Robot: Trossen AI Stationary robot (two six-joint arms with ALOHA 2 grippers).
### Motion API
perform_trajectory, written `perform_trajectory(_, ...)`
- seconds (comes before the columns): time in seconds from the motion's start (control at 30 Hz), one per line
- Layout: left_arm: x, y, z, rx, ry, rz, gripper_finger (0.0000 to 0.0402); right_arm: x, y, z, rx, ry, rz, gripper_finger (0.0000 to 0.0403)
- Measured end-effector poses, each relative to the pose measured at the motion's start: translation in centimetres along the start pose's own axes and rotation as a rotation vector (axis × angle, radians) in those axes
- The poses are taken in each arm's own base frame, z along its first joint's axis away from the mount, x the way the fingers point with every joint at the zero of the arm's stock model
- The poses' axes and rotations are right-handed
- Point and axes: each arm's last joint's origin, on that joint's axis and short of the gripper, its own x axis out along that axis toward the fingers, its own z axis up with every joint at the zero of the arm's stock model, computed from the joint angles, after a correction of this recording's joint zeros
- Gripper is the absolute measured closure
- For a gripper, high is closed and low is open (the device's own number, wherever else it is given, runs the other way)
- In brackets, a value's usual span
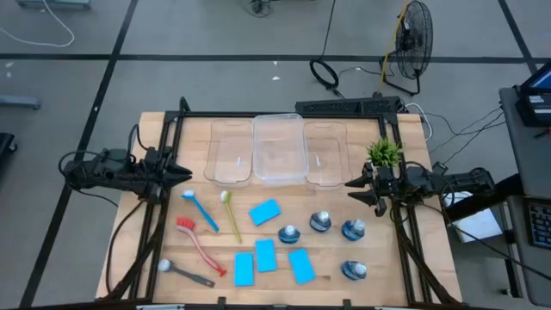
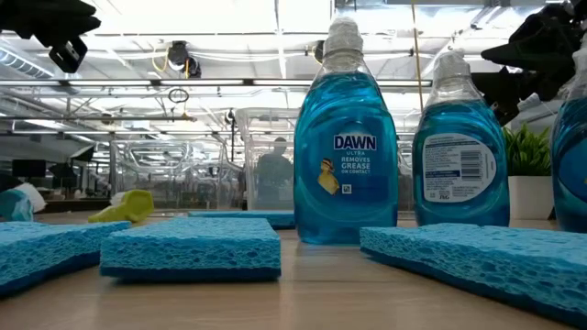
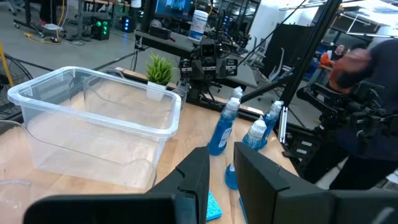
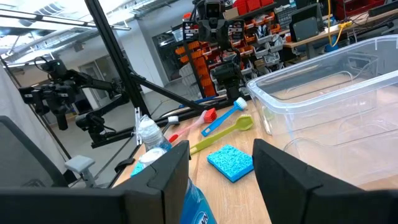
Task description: Pick & Place Kitchen Sink Supplies
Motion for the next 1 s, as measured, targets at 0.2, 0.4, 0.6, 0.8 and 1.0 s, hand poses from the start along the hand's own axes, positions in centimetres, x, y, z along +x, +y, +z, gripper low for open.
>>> perform_trajectory(0.2, 0.0, 0.0, 0.0, 0.0, 0.0, 0.0, 0.0325, 0.0, 0.0, 0.0, 0.0, 0.0, 0.0, 0.0236)
perform_trajectory(0.4, 0.0, 0.0, 0.01, 0.0, 0.0, 0.0, 0.0325, 0.0, 0.0, 0.0, 0.0, 0.0, 0.0, 0.0236)
perform_trajectory(0.6, 0.0, 0.0, 0.01, 0.0, 0.0, 0.001, 0.0325, 0.0, 0.0, 0.0, 0.0, 0.0, 0.0, 0.0236)
perform_trajectory(0.8, 0.01, 0.0, 0.0, 0.0, 0.001, 0.0, 0.0325, 0.0, 0.01, 0.02, 0.0, -0.002, 0.0, 0.0236)
perform_trajectory(1.0, 0.0, 0.0, 0.0, 0.0, 0.0, 0.0, 0.0325, 0.0, -0.01, 0.41, 0.007, -0.055, -0.036, 0.0236)
